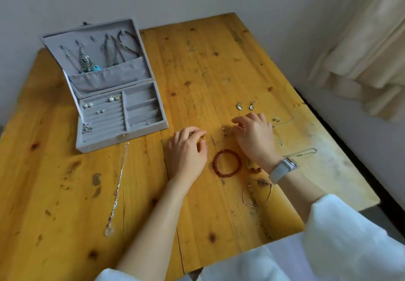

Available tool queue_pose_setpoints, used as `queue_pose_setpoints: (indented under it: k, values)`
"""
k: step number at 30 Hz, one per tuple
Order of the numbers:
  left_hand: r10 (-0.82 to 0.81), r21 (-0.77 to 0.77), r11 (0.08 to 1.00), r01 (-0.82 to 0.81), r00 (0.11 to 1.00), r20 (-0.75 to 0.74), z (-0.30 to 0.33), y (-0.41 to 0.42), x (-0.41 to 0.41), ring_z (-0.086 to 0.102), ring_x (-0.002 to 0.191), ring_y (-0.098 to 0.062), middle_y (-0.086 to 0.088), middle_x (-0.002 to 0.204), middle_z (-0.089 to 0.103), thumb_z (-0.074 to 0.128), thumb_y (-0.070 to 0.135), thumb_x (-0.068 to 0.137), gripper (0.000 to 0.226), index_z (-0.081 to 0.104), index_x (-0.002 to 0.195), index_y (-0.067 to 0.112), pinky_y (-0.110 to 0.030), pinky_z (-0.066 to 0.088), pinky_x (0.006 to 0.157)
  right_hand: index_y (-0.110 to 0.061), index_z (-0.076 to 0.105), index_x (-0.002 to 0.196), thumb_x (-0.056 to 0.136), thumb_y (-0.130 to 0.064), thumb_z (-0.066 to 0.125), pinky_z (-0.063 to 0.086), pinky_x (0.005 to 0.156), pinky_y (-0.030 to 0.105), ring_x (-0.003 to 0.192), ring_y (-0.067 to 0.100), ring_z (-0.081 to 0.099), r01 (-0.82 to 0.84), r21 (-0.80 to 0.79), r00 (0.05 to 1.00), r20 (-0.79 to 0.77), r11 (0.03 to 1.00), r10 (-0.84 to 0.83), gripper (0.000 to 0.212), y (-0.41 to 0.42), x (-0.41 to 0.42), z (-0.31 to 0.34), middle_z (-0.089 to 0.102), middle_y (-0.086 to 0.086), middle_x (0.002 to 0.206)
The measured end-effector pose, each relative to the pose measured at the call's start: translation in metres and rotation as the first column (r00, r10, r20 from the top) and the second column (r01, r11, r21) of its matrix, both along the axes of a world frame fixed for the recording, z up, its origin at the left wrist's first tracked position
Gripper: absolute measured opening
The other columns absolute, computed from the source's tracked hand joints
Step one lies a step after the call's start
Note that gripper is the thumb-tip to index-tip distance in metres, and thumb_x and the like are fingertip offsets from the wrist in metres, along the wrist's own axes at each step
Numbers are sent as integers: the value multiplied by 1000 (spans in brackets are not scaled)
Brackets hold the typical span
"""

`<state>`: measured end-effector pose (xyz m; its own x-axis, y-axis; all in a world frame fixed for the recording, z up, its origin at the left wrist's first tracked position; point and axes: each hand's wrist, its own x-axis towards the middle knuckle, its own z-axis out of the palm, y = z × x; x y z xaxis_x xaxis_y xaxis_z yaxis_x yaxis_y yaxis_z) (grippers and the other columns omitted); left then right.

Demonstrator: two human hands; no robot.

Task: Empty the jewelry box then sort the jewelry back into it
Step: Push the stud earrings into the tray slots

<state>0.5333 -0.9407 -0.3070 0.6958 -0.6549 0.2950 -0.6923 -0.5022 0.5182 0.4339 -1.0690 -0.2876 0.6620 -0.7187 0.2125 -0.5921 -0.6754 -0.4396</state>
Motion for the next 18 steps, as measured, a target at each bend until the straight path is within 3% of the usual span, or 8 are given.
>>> queue_pose_setpoints:
  k: [8, 14, 18]
  values:
    - [9, 14, 1000, -9, 1000, 16, -1, -1, 0, 49, 102, -20, 4, 111, 60, 60, 18, 84, 22, 68, 104, 21, -29, 29, 81, -12, 64, 95, 91, -17, 49, 27, 79, 36, 95, 26, 44, 16, -63, 1000, -5, 998, -17, 16, -7, 9, -10, 60, 6, 98]
    - [-91, 30, 995, 95, 991, -101, 11, -29, 5, 49, 105, -18, 0, 110, 60, 57, 21, 88, 23, 65, 110, 19, -36, 39, 89, -6, 60, 90, 89, -8, 53, 35, 72, 37, 80, 27, 48, 121, -7, 952, 282, 993, -114, 8, -7, -8, -13, 64, 9, 85]
    - [-176, 20, 984, 178, 982, -73, 11, -48, 2, 52, 99, -19, -3, 102, 62, 60, 17, 87, 18, 67, 104, 15, -41, 45, 84, -5, 60, 92, 88, -5, 54, 40, 71, 39, 80, 25, 50, 98, 67, 928, 355, 993, -116, 7, -4, -10, -15, 65, 9, 86]
